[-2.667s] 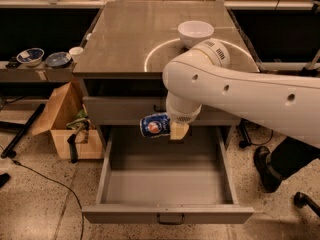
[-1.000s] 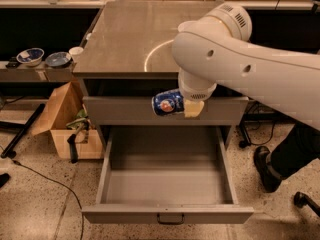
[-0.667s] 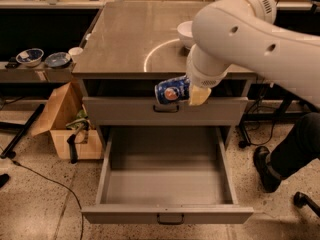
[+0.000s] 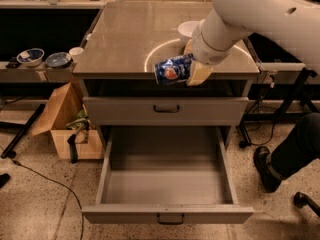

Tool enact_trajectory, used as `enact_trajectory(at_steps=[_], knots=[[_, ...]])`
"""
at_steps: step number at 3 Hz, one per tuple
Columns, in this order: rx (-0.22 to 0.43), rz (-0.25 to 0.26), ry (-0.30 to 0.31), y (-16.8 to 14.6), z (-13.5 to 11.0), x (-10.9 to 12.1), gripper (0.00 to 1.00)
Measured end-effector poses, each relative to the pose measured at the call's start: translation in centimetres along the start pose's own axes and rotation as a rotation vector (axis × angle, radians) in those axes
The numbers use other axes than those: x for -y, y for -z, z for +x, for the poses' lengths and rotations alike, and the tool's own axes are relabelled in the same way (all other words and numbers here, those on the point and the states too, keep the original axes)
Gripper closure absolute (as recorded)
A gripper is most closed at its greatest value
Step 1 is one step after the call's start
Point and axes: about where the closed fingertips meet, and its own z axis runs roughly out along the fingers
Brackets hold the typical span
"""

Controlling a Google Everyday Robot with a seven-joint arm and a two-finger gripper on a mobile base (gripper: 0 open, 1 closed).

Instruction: Pick pepsi can from middle drawer and place on counter

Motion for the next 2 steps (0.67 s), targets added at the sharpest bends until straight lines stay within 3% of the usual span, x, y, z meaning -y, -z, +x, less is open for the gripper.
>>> enact_trajectory(at_steps=[1, 2], knots=[[0.043, 0.003, 0.012, -1.25, -1.1, 3.88, 1.0], [0.04, 0.001, 0.009, -1.34, -0.98, 3.84, 1.0]])
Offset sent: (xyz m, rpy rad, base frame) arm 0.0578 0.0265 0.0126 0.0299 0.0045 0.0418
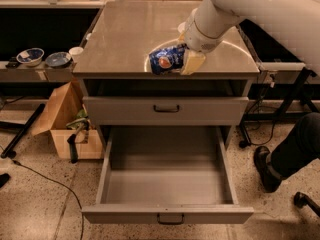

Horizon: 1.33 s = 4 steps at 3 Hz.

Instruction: Pick pepsi can from middle drawer and place on counter

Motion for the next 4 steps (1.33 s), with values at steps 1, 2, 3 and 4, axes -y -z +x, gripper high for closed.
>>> enact_trajectory(at_steps=[1, 2, 3, 4], knots=[[-0.004, 0.002, -0.014, -0.6, 0.8, 0.8, 1.0], [-0.003, 0.013, -0.009, -1.1, 1.1, 2.5, 1.0], [-0.005, 0.022, 0.012, -1.6, 0.9, 4.4, 1.0], [0.002, 0.024, 0.041, -2.6, 0.4, 6.7, 1.0]])
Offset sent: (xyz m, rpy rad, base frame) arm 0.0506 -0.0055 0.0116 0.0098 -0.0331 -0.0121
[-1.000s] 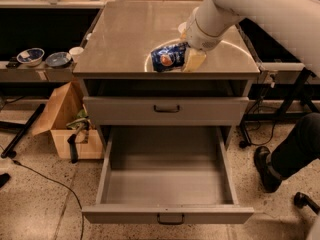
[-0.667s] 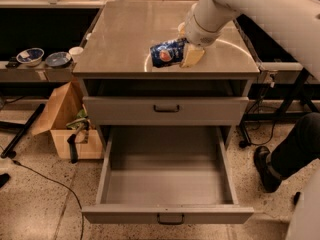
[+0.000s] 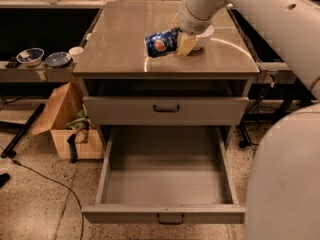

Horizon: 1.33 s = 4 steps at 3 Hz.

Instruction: Pick pepsi can from middle drawer and place on counter

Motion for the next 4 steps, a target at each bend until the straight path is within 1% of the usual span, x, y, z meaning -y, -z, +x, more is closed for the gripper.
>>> enact_trajectory(at_steps=[1, 4], knots=[[0.013, -0.003, 0.011, -0.9, -0.3, 1.1, 1.0], [0.056, -0.033, 0.011, -4.8, -1.0, 2.7, 1.0]])
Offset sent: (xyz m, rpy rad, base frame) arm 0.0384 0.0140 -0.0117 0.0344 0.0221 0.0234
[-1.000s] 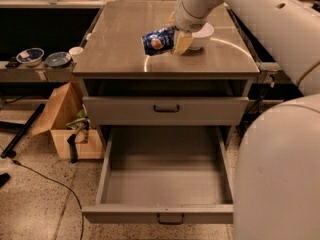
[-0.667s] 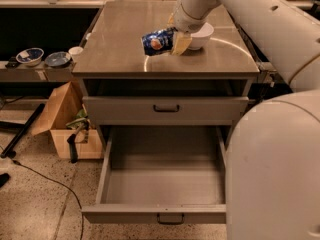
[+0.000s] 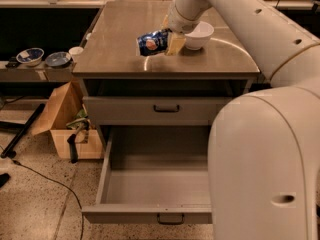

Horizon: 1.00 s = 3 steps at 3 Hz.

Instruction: Pick pepsi can from middle drawer and place on counter

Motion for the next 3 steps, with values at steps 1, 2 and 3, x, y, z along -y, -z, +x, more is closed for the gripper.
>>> enact_trajectory(at_steps=[1, 2, 3], knots=[[0.016, -0.004, 0.007, -1.31, -0.59, 0.82, 0.97], [0.016, -0.004, 0.007, -1.31, -0.59, 0.82, 0.74], [0.016, -0.004, 0.007, -1.32, -0.59, 0.82, 0.49]])
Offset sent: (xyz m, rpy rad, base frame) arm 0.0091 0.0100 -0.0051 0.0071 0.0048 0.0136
